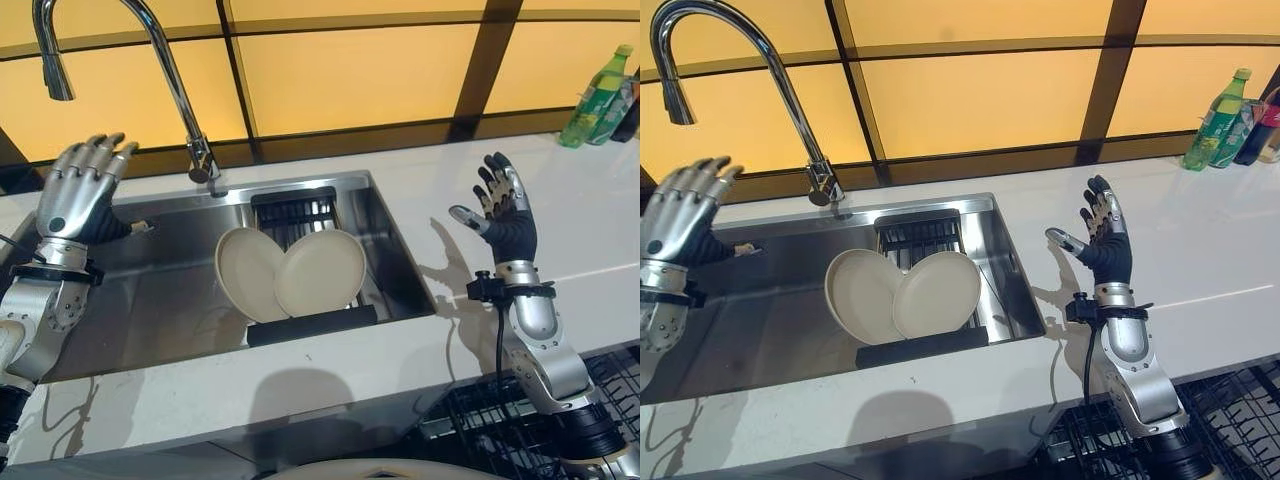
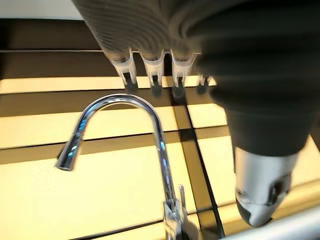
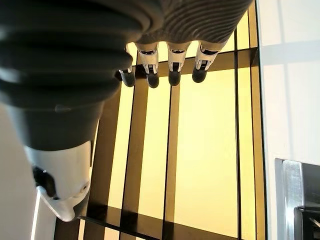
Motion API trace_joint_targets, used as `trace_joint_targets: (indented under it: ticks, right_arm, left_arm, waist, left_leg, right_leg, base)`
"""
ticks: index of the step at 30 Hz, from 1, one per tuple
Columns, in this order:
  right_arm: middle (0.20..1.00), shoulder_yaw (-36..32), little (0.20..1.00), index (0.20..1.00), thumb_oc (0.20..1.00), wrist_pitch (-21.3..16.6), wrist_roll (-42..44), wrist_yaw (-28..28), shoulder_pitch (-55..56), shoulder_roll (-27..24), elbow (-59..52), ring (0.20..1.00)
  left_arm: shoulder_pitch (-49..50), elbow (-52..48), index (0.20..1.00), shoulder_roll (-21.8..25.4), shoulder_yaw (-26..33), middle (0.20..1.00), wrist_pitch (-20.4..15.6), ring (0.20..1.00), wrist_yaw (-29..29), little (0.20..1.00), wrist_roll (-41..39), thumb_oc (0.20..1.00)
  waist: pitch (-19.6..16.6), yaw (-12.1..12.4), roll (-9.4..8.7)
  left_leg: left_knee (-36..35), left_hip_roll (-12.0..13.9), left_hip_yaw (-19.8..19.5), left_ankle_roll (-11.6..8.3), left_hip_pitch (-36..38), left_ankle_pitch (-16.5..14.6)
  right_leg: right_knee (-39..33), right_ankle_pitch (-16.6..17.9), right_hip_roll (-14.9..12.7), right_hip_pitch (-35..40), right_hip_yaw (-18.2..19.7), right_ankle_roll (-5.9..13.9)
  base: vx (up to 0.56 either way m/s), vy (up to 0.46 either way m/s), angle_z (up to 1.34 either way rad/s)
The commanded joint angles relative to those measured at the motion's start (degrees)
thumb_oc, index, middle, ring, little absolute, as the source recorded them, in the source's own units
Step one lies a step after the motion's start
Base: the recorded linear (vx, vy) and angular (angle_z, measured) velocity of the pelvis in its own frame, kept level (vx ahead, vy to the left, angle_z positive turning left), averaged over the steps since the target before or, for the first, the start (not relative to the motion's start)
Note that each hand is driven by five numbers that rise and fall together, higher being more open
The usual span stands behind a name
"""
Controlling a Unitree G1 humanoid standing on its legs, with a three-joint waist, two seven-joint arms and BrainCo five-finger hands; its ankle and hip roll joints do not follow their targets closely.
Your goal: Pick up plates and place into dishwasher.
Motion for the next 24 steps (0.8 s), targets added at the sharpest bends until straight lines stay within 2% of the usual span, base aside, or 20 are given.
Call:
trace_joint_targets:
  ticks: [1,6,9,15,24]
  right_arm:
    - [1.000,-1.6,1.000,1.000,1.000,-2.2,1.3,0.5,-0.4,-5.0,-1.8,1.000]
    - [1.000,-1.5,1.000,1.000,1.000,-2.3,1.3,0.7,0.4,-5.4,-1.5,1.000]
    - [1.000,-1.2,1.000,1.000,1.000,-2.2,1.5,0.8,0.7,-5.7,-1.3,1.000]
    - [1.000,-0.7,1.000,1.000,1.000,-2.0,1.5,1.0,1.6,-6.0,-1.2,1.000]
    - [1.000,-0.3,1.000,1.000,1.000,-1.7,1.7,1.4,2.2,-6.8,-0.7,1.000]
  left_arm:
    - [-1.8,2.5,1.000,4.9,-0.1,1.000,-1.8,1.000,3.8,1.000,4.7,1.000]
    - [-0.8,1.7,1.000,5.0,-3.7,1.000,-3.6,1.000,3.7,1.000,8.8,1.000]
    - [-0.8,2.8,1.000,4.8,-7.0,1.000,-4.8,1.000,5.7,1.000,10.6,1.000]
    - [-1.1,3.1,1.000,4.8,-9.7,1.000,-6.8,1.000,10.1,1.000,12.6,1.000]
    - [-1.0,4.1,1.000,4.7,-13.8,1.000,-8.8,1.000,11.0,1.000,15.1,1.000]
  waist:
    - [-2.4,-1.6,1.54]
    - [-2.1,-1.9,1.27]
    - [-1.9,-2.3,1.06]
    - [-1.6,-2.9,0.61]
    - [-0.3,-3.9,0.32]
  left_leg:
    - [0.4,-2.2,3.8,5.32,0.4,-2.9]
    - [0.5,-2.4,4.0,5.51,0.5,-3.1]
    - [0.6,-2.6,4.1,5.67,0.8,-3.4]
    - [0.8,-2.8,4.4,5.95,0.8,-3.7]
    - [1.6,-2.9,4.9,6.26,0.5,-4.3]
  right_leg:
    - [1.3,5.3,2.2,-8.0,2.6,-2.05]
    - [1.6,5.6,1.9,-8.4,2.8,-1.60]
    - [1.8,5.7,1.6,-8.7,3.3,-1.23]
    - [2.1,5.9,1.3,-9.4,4.2,-0.65]
    - [3.0,6.2,0.7,-11.0,5.8,0.18]
  base:
    - [0.05,0.049,0.00]
    - [0.05,0.044,0.00]
    - [0.07,0.048,0.00]
    - [0.07,0.035,-0.01]
    - [0.05,0.031,-0.06]
